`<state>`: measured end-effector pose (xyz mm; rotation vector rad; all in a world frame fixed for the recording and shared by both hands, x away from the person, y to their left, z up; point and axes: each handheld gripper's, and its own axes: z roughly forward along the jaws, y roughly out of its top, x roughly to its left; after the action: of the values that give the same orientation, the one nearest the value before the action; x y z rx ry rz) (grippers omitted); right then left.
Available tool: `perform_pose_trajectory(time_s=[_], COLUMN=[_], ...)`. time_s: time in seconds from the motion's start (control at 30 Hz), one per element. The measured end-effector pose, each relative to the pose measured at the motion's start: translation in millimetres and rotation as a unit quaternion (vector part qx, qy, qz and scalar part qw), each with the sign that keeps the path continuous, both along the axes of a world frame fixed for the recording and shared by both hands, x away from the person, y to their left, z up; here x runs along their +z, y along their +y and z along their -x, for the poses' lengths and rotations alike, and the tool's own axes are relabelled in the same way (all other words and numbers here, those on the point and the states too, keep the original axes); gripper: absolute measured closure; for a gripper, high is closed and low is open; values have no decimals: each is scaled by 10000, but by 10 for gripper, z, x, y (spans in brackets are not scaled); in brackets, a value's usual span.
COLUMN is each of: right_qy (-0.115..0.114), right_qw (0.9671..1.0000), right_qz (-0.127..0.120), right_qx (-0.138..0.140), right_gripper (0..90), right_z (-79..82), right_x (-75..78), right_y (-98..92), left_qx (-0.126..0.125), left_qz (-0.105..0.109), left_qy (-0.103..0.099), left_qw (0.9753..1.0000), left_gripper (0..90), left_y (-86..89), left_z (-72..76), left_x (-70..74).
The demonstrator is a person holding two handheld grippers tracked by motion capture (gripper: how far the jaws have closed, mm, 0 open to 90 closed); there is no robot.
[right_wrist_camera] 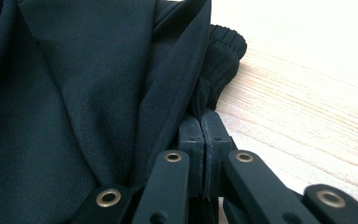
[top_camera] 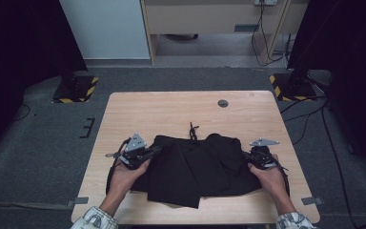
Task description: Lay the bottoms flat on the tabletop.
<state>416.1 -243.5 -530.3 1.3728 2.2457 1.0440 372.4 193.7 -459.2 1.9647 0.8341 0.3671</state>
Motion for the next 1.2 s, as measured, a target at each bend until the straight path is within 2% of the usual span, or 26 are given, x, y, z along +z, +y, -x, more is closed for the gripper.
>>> perform_pose_trajectory(time_s=[0.1, 0.23, 0.3, 0.37, 0.43, 0.47, 0.53, 0.6, 0.67, 0.73, 0.8, 0.83, 0.87, 0.93, 0.97, 1.03, 1.07, 1.13, 1.2], right_qy=[-9, -1, 8, 8, 7, 6, 16, 10, 22, 20, 19, 17, 23, 19, 21, 21, 26, 24, 43], right_qw=[10000, 10000, 10000, 10000, 10000, 10000, 10000, 10000, 10000, 10000, 10000, 10000, 9999, 9999, 9999, 9999, 9999, 9999, 9999], right_qz=[-18, -24, -46, -49, -47, -45, -61, -54, -58, -66, -74, -84, -106, -99, -108, -107, -106, -110, -135], right_qx=[-13, -17, -22, -18, -18, -18, -20, -18, -10, 7, 12, 13, -2, 17, 10, 8, 5, 6, -6], right_gripper=[891, 891, 891, 891, 891, 891, 891, 891, 891, 890, 890, 890, 890, 890, 890, 889, 888, 886, 884], right_z=[1, 0, 0, -1, 0, 0, 0, 0, -1, -2, -4, -6, -6, -8, -9, -8, -7, -8, -9], right_x=[-4, -3, -5, -5, -5, -5, -5, -6, -5, -6, -7, -8, -9, -9, -10, -10, -9, -10, -9], right_y=[-2, -3, -6, -7, -7, -7, -8, -8, -9, -14, -17, -20, -21, -22, -24, -23, -22, -23, -25], left_qx=[-38, 36, -32, -181, -326, -392, -496, -599, -673, -796, -1048, -1171, -1251, -1125, -1082, -951, -911, -908, -883], left_qz=[25, 160, 248, 205, 57, -42, -318, -369, -483, -579, -871, -962, -1008, -902, -891, -839, -727, -505, -379], left_qy=[-132, -401, -571, -615, -550, -453, -222, 121, 344, 573, 709, 794, 847, 820, 815, 749, 732, 548, 397], left_qw=[9999, 9991, 9981, 9977, 9979, 9982, 9980, 9974, 9960, 9935, 9881, 9853, 9834, 9861, 9868, 9891, 9905, 9931, 9946], left_gripper=[871, 872, 872, 872, 871, 871, 870, 869, 869, 870, 869, 865, 857, 828, 787, 643, 576, 516, 464], left_y=[-62, -61, -75, -114, -163, -193, -252, -291, -338, -383, -440, -456, -457, -428, -417, -386, -362, -312, -259], left_z=[32, -38, -25, 9, 60, 85, 125, 149, 179, 215, 264, 286, 298, 282, 268, 239, 234, 249, 263], left_x=[89, 424, 596, 675, 618, 536, 297, 24, -208, -390, -478, -492, -498, -497, -497, -473, -437, -334, -216])
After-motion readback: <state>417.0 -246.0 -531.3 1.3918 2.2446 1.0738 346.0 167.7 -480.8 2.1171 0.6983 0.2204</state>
